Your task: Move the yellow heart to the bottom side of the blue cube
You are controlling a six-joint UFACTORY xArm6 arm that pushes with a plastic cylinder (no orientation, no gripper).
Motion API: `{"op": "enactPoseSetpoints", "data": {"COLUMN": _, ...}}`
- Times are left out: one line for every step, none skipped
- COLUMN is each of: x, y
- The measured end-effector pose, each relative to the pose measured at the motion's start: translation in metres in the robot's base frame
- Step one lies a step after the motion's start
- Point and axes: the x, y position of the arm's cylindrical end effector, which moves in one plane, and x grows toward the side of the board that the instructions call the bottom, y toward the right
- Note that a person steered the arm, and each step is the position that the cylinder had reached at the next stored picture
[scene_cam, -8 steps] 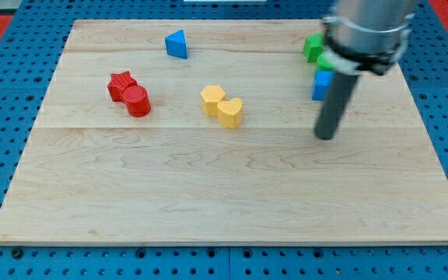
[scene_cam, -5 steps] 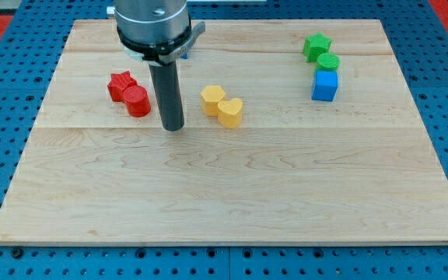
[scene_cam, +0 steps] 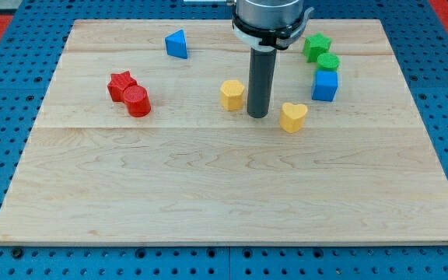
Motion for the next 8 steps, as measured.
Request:
{"op": "enactPoseSetpoints", "data": {"x": 0.007, "y": -0.001}}
{"op": "enactPoseSetpoints", "data": {"x": 0.021, "y": -0.004}}
{"op": "enactPoseSetpoints", "data": {"x": 0.021, "y": 0.025}}
{"op": "enactPoseSetpoints", "data": {"x": 0.020, "y": 0.040}}
{"op": "enactPoseSetpoints", "data": {"x": 0.017, "y": 0.059}}
{"op": "enactPoseSetpoints", "data": {"x": 0.010, "y": 0.055}}
{"op": "enactPoseSetpoints", "data": {"x": 0.010, "y": -0.076}}
{"op": "enactPoseSetpoints", "data": {"x": -0.011, "y": -0.130}}
